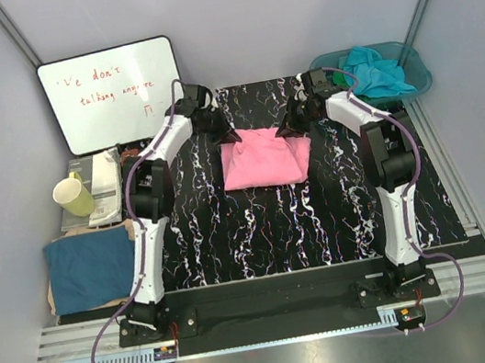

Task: Fold and stack the t-shirts
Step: Fold the tshirt

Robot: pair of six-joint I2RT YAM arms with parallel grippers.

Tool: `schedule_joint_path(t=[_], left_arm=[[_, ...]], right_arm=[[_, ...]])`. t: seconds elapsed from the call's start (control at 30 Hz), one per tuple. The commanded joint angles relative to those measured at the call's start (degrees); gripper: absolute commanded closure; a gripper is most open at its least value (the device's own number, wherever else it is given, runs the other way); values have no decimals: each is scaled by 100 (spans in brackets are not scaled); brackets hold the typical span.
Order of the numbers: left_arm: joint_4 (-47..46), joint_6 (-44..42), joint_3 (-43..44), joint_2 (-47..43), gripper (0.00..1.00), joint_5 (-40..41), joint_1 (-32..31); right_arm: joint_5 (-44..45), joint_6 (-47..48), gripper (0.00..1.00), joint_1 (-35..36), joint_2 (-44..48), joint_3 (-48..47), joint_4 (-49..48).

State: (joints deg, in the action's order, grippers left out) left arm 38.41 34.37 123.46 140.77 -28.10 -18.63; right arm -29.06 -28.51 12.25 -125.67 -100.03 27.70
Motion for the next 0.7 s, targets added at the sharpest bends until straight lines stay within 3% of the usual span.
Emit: schedule_joint_path(t=[0.0,0.33,0.37,0.4,0.43,0.5,0.53,0.57,0.67], left_arm=[[-326,35,206,-173,100,15,272],[-273,35,-59,-24,100,-117,475],[-256,35,-15,3,96,-204,483],[-255,52,-6,38,81,-257,483],[-247,52,11,56,50,-310,483],[-238,-17,-23,-5,20,-407,483],[-229,-44,-58,-171,9,-407,483],[-238,-79,-154,-260,1,-433,483],[-308,-159,-339,-664,1,-599,483]], right_arm=[[488,57,86,-38,201,-122,-63],[1183,-304,82,-258,-203,-271,51],[1183,-295,82,-258,-291,-324,86],[1140,-260,81,-258,-318,-342,69],[1113,-269,73,-258,-327,-359,69],[1060,-147,61,-258,-213,-351,60],[1086,-111,50,-250,-126,-325,60],[1121,-76,43,-249,154,-220,-10],[1113,38,34,-249,725,44,-282]])
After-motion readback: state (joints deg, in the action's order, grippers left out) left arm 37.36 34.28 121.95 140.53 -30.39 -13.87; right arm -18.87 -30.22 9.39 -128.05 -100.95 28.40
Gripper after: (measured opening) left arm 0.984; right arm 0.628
